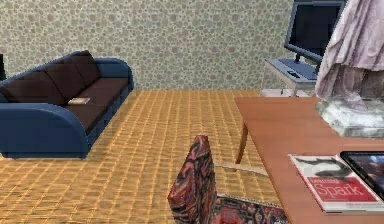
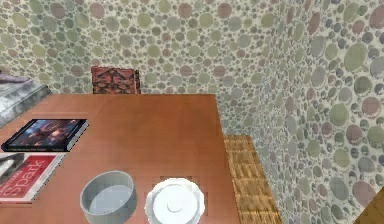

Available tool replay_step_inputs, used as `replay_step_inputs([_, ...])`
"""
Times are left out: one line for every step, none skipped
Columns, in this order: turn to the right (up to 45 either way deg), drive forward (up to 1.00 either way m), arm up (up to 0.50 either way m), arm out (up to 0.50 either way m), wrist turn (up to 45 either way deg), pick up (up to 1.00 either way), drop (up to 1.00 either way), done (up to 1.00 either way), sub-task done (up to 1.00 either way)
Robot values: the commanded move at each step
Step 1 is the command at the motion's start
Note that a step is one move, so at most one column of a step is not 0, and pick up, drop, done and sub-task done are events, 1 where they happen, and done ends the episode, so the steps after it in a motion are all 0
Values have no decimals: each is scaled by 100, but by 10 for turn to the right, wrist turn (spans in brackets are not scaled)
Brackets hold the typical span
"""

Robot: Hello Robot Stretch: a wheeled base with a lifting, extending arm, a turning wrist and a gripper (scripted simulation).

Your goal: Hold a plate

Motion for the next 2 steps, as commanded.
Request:
replay_step_inputs([0, 0, 50, 0, 0, 0, 0, 0, 0])
replay_step_inputs([0, 0, 38, 0, 0, 0, 0, 0, 0])
